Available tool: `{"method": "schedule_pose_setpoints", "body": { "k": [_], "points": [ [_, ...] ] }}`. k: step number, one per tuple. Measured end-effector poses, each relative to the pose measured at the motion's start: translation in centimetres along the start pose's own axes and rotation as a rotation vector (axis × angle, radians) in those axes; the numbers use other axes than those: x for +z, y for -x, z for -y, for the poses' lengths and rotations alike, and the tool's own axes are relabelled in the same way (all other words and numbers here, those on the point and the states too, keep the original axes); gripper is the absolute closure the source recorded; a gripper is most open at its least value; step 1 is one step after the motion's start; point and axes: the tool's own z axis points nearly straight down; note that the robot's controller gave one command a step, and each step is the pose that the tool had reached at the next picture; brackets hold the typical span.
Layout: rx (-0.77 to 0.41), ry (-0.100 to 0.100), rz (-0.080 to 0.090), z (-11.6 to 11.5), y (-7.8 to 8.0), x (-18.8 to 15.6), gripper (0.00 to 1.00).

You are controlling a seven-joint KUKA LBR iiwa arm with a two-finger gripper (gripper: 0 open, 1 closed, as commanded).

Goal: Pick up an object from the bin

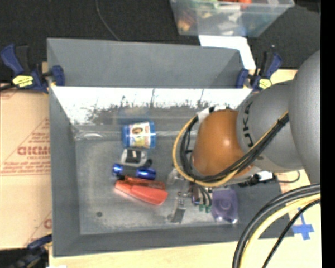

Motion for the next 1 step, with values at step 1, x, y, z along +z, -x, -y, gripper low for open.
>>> {"method": "schedule_pose_setpoints", "body": {
  "k": [1],
  "points": [
    [-0.172,0.009,0.013,-6.37,1.86,0.51,0.0]
  ]
}}
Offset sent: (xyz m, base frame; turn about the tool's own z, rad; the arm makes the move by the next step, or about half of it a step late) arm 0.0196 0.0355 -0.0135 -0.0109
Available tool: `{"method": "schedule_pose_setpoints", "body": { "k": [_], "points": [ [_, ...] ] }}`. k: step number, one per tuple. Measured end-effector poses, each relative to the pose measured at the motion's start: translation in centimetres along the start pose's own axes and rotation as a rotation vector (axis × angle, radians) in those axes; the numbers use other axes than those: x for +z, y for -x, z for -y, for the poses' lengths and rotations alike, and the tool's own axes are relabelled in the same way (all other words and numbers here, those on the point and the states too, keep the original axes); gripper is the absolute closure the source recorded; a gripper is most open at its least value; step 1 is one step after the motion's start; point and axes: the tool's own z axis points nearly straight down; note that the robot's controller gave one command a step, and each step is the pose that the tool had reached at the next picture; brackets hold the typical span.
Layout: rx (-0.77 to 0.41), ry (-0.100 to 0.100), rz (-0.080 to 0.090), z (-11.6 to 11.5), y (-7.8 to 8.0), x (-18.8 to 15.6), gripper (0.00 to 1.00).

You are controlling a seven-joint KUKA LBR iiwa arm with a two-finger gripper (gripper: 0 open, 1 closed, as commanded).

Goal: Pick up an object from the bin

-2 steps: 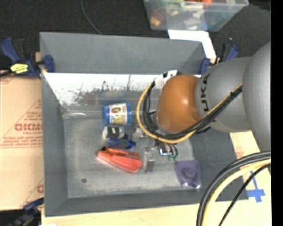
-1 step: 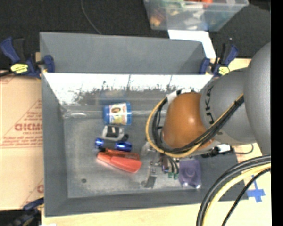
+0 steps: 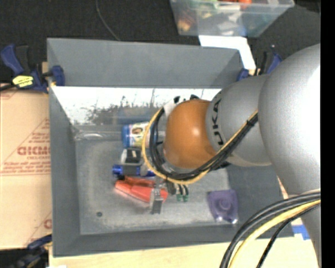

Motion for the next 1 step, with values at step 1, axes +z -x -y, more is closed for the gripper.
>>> {"method": "schedule_pose_setpoints", "body": {
  "k": [1],
  "points": [
    [0.155,-0.01,-0.012,2.39,-0.91,0.84,0.0]
  ]
}}
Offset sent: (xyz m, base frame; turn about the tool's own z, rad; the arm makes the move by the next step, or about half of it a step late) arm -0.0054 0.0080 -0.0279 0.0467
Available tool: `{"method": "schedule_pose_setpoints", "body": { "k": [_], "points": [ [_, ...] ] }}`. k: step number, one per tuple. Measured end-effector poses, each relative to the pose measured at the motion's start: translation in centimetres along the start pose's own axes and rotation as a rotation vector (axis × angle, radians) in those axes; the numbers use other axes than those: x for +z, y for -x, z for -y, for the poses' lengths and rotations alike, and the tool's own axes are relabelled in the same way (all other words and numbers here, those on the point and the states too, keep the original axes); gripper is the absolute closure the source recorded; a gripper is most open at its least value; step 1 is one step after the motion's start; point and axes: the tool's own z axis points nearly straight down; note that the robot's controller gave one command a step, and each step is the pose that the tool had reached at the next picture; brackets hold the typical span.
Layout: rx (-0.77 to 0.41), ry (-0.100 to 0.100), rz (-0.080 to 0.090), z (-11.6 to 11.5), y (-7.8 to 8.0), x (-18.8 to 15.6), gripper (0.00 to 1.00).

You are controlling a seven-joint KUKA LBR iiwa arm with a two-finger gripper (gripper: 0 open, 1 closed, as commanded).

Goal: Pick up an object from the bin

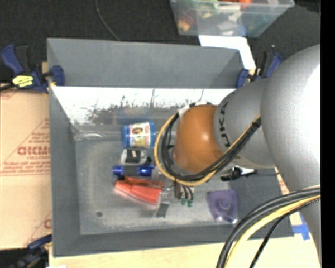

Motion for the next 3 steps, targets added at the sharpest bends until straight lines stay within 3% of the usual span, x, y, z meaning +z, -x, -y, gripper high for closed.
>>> {"method": "schedule_pose_setpoints", "body": {
  "k": [1,2,3],
  "points": [
    [-0.112,0.008,0.008,-3.29,-0.15,1.95,0.0],
    [-0.084,0.002,0.008,-3.53,-0.83,1.82,1.0],
    [-0.085,0.001,0.008,-3.53,-0.83,1.82,1.0]
  ]
}}
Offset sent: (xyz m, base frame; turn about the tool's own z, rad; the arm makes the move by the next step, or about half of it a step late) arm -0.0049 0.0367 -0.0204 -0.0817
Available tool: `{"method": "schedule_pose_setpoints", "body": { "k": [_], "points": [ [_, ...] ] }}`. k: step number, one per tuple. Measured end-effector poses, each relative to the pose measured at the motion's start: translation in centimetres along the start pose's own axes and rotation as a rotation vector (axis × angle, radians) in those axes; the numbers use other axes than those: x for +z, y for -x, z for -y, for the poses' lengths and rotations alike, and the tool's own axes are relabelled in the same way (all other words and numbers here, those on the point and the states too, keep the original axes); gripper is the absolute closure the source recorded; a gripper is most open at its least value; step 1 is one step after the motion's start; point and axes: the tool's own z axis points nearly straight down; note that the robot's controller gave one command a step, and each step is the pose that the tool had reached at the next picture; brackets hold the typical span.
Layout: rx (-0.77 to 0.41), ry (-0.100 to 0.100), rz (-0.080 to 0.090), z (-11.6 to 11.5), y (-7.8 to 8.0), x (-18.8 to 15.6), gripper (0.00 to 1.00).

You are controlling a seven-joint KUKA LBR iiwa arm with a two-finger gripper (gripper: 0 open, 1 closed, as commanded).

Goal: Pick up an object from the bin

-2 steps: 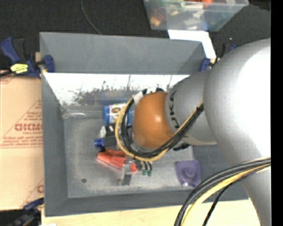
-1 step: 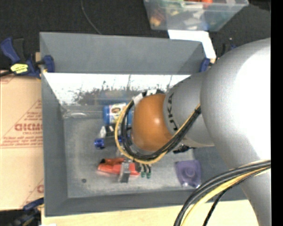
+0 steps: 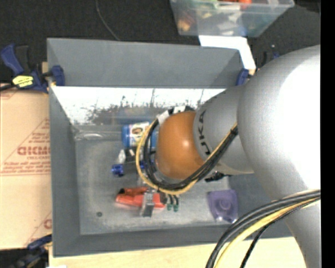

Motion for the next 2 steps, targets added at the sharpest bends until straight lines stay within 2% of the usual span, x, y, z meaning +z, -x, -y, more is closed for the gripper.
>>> {"method": "schedule_pose_setpoints", "body": {
  "k": [1,2],
  "points": [
    [-0.002,0.001,0.001,-0.4,3.1,-9.8,1.0],
    [-0.005,-0.003,-0.008,1.5,2.3,-11.9,1.0]
  ]
}}
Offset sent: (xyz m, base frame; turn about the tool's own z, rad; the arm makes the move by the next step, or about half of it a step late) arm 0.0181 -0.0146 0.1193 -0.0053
